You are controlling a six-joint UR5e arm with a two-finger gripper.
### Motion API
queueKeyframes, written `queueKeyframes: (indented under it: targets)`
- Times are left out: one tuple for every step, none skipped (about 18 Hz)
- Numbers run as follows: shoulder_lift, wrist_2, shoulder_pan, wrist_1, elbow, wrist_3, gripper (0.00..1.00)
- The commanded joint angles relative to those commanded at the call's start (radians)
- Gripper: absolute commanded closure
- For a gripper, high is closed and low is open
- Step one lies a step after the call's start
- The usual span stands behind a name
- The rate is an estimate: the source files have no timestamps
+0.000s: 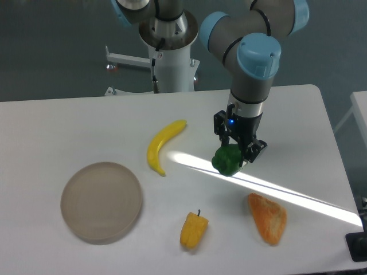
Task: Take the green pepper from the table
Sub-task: 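Lift the gripped green bell pepper up off the table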
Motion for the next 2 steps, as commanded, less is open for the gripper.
queueKeyframes:
  targets:
    - [0.002,-0.002,0.0,0.0,0.0,0.0,0.71]
    - [0.002,-0.002,0.0,0.0,0.002,0.0,0.71]
